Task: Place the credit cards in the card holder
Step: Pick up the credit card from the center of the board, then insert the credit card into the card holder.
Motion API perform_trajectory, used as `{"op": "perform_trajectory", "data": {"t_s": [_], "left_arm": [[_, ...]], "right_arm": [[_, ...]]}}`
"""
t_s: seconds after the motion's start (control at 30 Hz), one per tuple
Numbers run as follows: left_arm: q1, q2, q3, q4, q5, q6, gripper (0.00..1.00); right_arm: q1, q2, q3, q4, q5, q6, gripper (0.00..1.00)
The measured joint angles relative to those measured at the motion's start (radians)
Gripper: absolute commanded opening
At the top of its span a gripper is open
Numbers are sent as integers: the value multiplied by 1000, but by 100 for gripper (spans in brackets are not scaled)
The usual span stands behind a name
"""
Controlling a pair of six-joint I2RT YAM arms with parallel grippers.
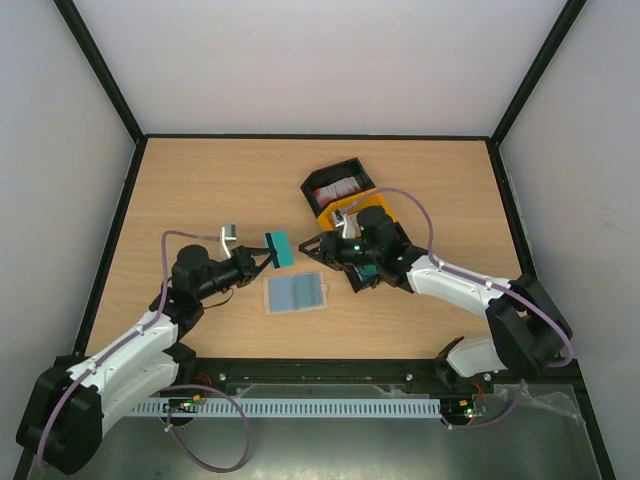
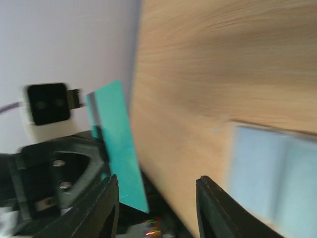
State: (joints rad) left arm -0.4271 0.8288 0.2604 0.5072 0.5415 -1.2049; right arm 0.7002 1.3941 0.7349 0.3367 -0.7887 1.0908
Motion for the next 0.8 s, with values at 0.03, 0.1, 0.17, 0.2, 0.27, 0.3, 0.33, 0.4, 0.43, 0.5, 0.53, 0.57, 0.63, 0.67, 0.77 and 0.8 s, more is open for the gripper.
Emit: {"op": "perform_trajectory", "data": {"t_s": [0.03,0.1,0.17,0.2,0.27,0.3,0.33,0.4,0.43,0.5,0.53,0.57,0.63,0.67,0.77,0.8], "left_arm": [[0,9,6,-39,-15,32,3],[-1,42,9,-102,-38,84,3],[-11,84,7,-144,-58,126,3],[-19,108,6,-157,-70,142,3],[-44,150,1,-165,-90,167,3],[-59,171,0,-165,-97,176,3],[-79,195,0,-164,-105,185,3],[-114,237,-1,-159,-124,195,3],[-127,252,-3,-153,-131,196,3],[-156,283,-12,-141,-149,196,3],[-166,295,-18,-136,-156,196,3],[-174,306,-23,-131,-159,195,3],[-182,318,-29,-124,-163,195,3],[-183,319,-31,-126,-166,195,3],[-183,311,-31,-132,-180,196,3],[-183,300,-31,-135,-188,195,3]], "right_arm": [[0,-7,2,-66,40,-52,45],[2,-15,3,-177,127,-136,47],[12,-20,3,-282,230,-215,48],[22,-21,3,-330,284,-250,48],[57,-21,4,-410,382,-309,49],[79,-19,5,-445,426,-334,49],[100,-16,8,-476,468,-354,49],[135,-3,16,-521,534,-383,50],[154,17,25,-550,584,-400,50],[182,31,28,-565,612,-410,51],[196,43,31,-578,629,-416,52],[207,54,32,-588,644,-421,52],[226,74,40,-605,664,-432,52],[233,82,45,-609,669,-438,52],[251,109,66,-617,679,-455,52],[257,120,75,-620,682,-459,51]]}}
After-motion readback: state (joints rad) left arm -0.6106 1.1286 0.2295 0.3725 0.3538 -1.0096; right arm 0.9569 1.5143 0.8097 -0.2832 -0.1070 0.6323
